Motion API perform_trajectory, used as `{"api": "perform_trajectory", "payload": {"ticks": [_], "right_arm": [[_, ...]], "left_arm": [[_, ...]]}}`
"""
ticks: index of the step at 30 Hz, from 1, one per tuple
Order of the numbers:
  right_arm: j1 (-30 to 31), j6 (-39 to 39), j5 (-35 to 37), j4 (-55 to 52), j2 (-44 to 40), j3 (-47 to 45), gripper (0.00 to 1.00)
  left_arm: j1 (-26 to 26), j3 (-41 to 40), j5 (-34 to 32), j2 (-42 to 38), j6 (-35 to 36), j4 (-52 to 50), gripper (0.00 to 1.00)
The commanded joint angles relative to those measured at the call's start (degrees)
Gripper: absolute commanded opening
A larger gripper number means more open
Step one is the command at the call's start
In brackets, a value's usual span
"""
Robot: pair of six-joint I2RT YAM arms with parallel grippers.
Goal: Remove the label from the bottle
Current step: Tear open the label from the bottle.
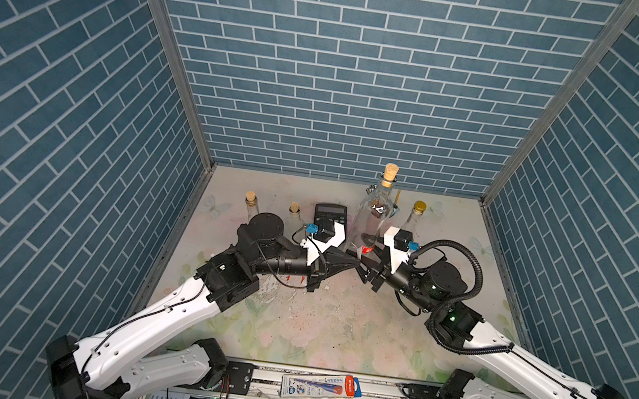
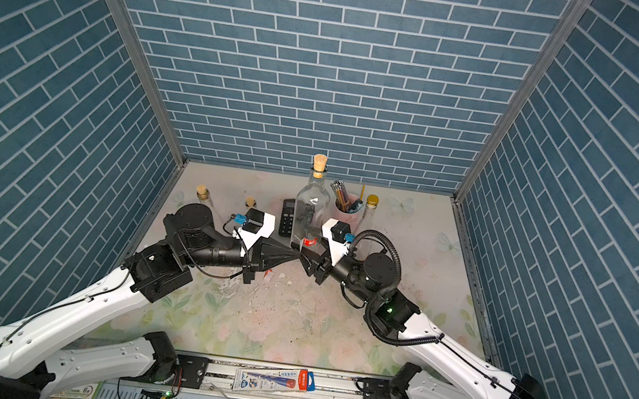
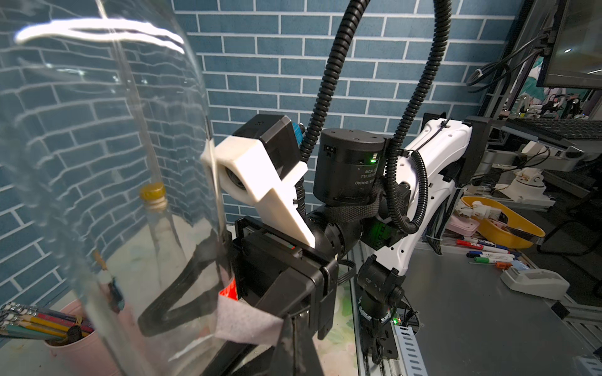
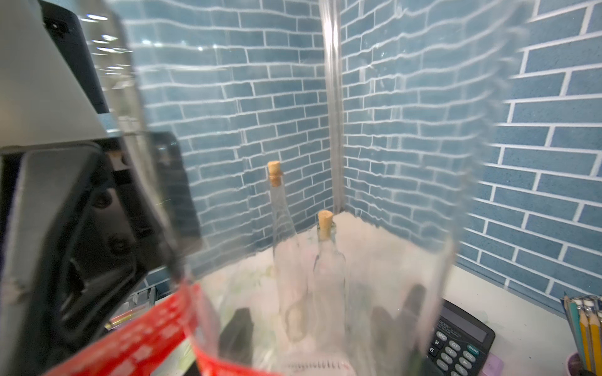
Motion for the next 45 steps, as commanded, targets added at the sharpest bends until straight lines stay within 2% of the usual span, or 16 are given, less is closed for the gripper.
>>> {"api": "perform_trajectory", "payload": {"ticks": [1,27,45], "right_arm": [[-0.2,-0.9,1.0,5.6,0.0,2.0,0.0],[0.1,-1.9,2.4,4.3,0.6,2.4,0.0],[0.4,-2.9,2.7,3.9,1.3,2.4,0.0]], "left_arm": [[-0.5,1.0,2.4,-0.8,-1.4,2.8,0.0],[-0.9,2.3,7.9,1.0,-4.6,5.0,0.0],[-2.4,4.3,6.9,2.4,-3.0,3.8,0.0]]}}
